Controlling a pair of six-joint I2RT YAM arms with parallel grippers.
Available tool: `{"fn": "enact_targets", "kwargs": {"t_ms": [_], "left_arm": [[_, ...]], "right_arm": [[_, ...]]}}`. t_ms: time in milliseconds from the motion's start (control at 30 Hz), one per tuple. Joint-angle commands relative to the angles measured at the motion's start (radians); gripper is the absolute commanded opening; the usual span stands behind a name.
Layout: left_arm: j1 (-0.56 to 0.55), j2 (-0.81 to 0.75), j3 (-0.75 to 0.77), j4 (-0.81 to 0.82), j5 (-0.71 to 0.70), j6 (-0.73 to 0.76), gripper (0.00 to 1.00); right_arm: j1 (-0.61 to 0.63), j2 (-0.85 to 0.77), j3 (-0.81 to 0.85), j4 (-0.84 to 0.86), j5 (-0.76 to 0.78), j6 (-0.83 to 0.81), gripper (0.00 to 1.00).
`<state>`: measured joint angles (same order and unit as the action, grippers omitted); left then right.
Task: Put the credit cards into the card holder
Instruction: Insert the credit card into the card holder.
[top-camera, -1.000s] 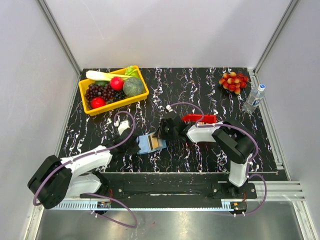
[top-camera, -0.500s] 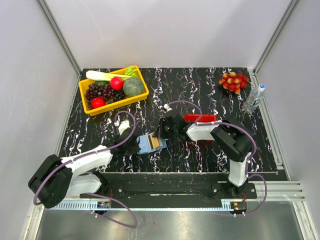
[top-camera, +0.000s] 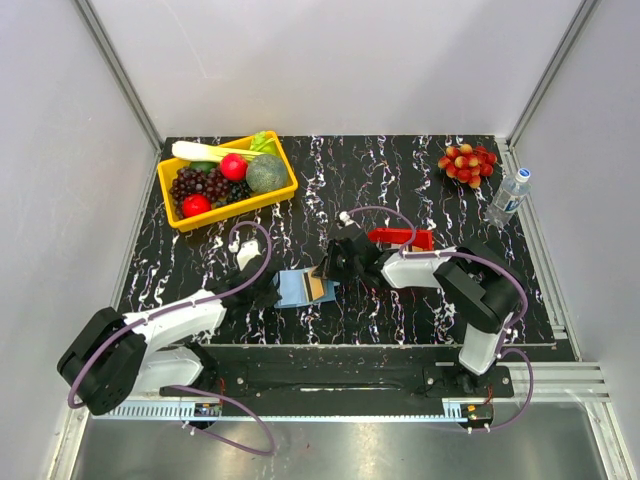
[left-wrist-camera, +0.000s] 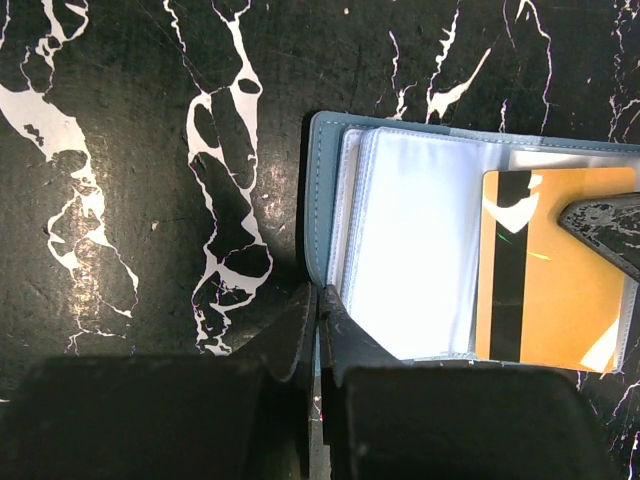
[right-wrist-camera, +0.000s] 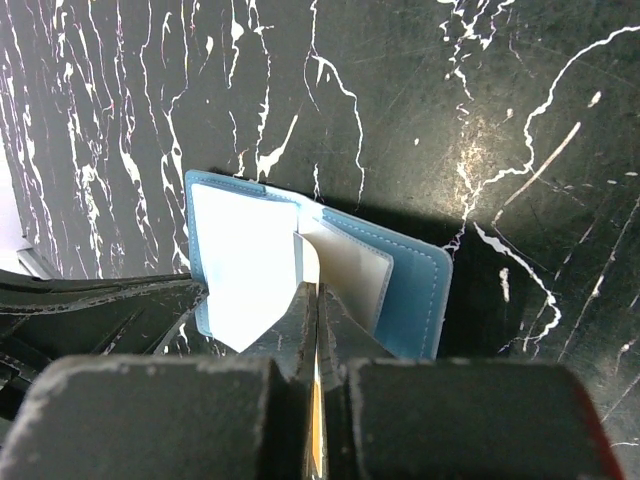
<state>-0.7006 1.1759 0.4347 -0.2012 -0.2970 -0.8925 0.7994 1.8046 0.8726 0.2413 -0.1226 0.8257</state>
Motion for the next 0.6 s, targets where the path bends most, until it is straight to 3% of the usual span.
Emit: {"fn": "enact_targets", "kwargs": {"t_ms": [0, 167, 567], "left_arm": [[-0.002, 0.028, -0.017, -0.093, 0.001, 0.009, 0.00], [-0.002, 0.027, -0.021, -0.089, 0.007, 0.013, 0.00], [-0.002, 0.056, -0.011, -0.070, 0.025, 0.014, 0.00]], "right_arm": [[0.000, -0.001, -0.004, -0.030, 0.083, 0.015, 0.00], [0.001, 0.028, -0.046, 0.113, 0.045, 0.101, 0.00], [0.003, 0.101, -0.053, 0.141, -0.041, 0.128, 0.00]]}}
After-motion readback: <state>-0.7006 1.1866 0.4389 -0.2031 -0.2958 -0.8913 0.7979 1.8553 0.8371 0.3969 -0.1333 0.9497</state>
